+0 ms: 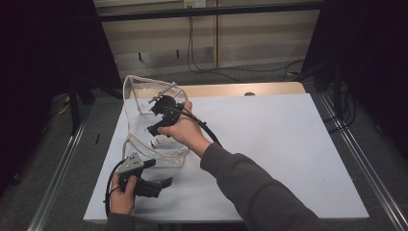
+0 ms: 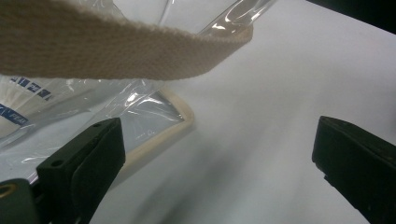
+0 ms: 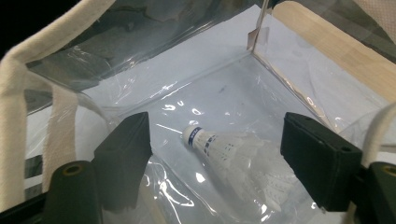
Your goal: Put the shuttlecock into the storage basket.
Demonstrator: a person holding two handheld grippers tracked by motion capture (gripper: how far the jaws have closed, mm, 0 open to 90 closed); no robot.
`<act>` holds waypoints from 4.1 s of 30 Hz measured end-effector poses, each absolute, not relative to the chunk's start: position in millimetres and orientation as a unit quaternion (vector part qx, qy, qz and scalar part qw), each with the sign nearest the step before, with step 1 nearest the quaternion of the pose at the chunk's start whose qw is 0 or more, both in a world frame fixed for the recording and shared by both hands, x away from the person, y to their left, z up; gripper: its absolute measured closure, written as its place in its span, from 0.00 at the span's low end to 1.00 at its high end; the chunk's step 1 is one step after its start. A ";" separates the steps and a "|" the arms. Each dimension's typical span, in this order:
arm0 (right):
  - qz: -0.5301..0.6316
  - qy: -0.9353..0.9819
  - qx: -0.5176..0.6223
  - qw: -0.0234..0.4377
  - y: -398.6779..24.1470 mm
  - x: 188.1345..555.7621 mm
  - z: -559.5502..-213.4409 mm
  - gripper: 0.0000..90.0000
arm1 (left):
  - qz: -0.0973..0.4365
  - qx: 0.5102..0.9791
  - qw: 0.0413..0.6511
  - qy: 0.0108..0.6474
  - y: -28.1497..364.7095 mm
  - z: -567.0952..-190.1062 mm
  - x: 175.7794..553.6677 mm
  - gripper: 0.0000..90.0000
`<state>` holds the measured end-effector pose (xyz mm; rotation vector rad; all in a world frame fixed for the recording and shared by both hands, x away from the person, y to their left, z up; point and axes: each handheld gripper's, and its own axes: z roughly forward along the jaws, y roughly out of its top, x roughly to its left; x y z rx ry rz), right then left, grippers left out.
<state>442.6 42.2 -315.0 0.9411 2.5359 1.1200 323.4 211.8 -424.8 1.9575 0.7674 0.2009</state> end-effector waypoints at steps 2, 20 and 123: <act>0.383 0.860 0.319 0.107 39.6 441.4 -313.4 0.25 | 0.083 0.807 0.492 0.316 211.5 -424.8 323.4 0.03; 0.403 0.858 0.305 0.090 17.9 431.7 -305.3 0.19 | 0.084 0.807 0.493 0.314 209.9 -424.3 324.2 0.03; 0.476 0.803 0.347 0.093 -207.6 365.4 -393.6 0.05 | 0.087 0.809 0.488 0.314 203.8 -422.2 326.1 0.03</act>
